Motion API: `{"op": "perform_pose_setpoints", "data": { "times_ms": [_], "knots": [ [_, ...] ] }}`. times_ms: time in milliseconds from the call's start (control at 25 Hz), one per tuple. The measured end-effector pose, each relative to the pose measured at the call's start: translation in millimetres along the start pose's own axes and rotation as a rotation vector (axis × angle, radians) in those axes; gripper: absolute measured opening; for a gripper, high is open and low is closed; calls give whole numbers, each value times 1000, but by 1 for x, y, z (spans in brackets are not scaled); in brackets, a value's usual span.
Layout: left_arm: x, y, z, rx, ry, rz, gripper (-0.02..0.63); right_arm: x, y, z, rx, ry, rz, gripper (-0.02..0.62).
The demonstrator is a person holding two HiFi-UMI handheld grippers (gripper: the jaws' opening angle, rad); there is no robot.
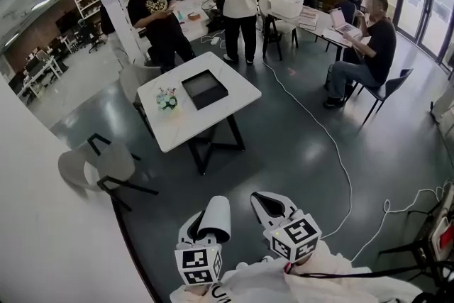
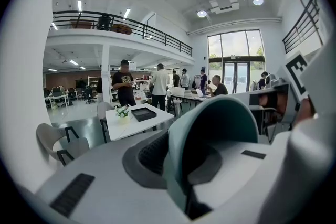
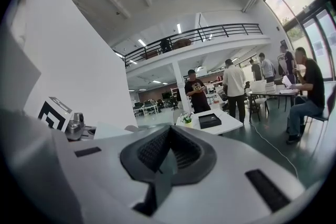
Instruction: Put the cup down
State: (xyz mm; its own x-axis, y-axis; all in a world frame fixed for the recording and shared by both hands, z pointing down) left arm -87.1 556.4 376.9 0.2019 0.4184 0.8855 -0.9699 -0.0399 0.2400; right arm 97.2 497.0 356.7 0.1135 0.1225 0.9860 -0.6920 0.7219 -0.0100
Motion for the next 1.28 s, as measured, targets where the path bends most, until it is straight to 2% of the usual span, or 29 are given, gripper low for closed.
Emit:
{"op": "perform_pose_setpoints", "data": {
  "times_ms": [360, 800, 1080, 1280],
  "knots": [
    [4, -32, 21, -33, -5, 7, 32, 13, -43, -13, -13, 15, 10, 5],
    [-7, -39, 54, -38, 3, 16, 32, 17, -78, -3, -5, 24, 44, 5],
    [-25, -11, 108, -10, 3, 18, 32, 21, -102, 50, 21, 32, 46, 5],
    [-60, 27, 163, 13, 8, 22, 32, 8, -121, 117, 41, 37, 45, 5]
  ]
}}
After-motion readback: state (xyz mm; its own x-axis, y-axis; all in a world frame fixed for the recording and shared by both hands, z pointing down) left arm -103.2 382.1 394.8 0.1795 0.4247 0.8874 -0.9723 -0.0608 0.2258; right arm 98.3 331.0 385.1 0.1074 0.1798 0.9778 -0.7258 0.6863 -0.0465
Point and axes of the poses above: the fingertips, and each gripper's own axes: z forward along the fingers, y to its left, x out of its underside, the point moved 6 cm from there along -z, backward along the fingers, and after that the axes turned 14 degrees about -z, right-handed, at the moved point
